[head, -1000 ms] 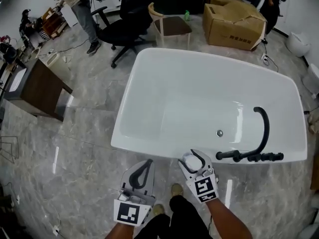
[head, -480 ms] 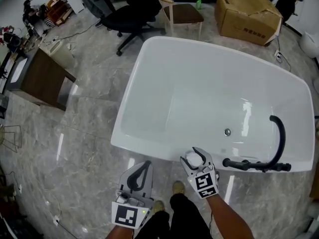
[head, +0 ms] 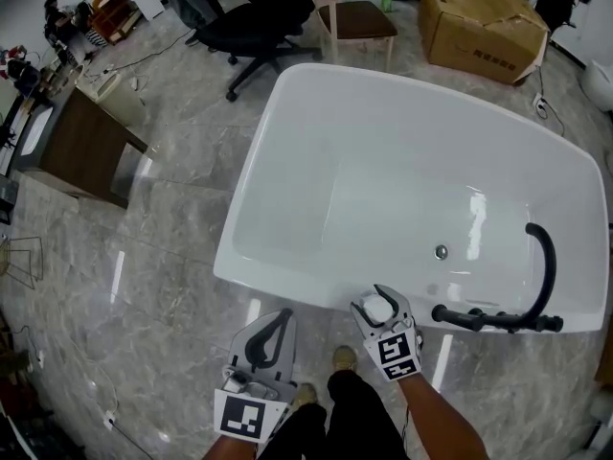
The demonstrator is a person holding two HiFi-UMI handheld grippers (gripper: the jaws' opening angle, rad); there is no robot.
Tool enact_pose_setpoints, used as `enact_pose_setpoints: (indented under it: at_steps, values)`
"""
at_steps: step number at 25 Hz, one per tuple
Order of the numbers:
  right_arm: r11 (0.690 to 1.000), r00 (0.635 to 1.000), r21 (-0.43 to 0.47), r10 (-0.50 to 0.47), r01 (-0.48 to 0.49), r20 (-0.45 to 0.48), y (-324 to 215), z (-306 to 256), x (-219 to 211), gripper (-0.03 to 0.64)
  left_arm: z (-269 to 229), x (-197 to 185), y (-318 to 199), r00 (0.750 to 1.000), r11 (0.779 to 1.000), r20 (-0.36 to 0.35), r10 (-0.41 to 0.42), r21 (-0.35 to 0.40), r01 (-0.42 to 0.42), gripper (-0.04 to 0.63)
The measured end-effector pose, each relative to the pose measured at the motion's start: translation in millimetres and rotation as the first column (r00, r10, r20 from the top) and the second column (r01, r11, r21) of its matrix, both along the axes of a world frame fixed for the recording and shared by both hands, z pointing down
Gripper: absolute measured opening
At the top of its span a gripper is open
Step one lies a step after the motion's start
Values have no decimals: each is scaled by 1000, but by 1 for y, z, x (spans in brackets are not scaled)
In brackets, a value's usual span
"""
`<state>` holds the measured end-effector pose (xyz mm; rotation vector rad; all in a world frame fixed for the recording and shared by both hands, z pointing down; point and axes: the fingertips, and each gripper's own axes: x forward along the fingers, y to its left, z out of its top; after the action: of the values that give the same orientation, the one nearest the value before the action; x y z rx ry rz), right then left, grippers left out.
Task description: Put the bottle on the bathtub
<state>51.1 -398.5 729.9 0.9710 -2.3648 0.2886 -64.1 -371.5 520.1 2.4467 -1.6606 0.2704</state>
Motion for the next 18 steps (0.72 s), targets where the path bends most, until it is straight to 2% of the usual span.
enact_pose_setpoints:
  at_steps: [5, 7, 9, 14, 18]
  values:
    - [1000, 1000, 12, -5, 4, 30, 1, -4, -4, 255, -3, 0, 5, 1000, 1000, 5, 5, 2, -5, 12]
    - [1000, 999, 17, -9, 8, 32, 4, -7, -3, 307, -5, 2, 8, 1000, 1000, 4, 10, 2, -10, 12]
    - [1000, 999, 28, -7, 6, 43, 4, -16, -2, 322, -8, 3, 10, 1000, 1000, 3, 14, 3, -14, 12]
    - [998, 997, 61, 31, -35, 67, 14, -52, 8, 324, -24, 7, 18, 999, 999, -10, 34, 34, -34, 12]
    - [991, 990, 113, 62, -76, 124, 29, -103, 9, 309, -45, 4, 33, 998, 996, -21, 56, 65, -55, 12]
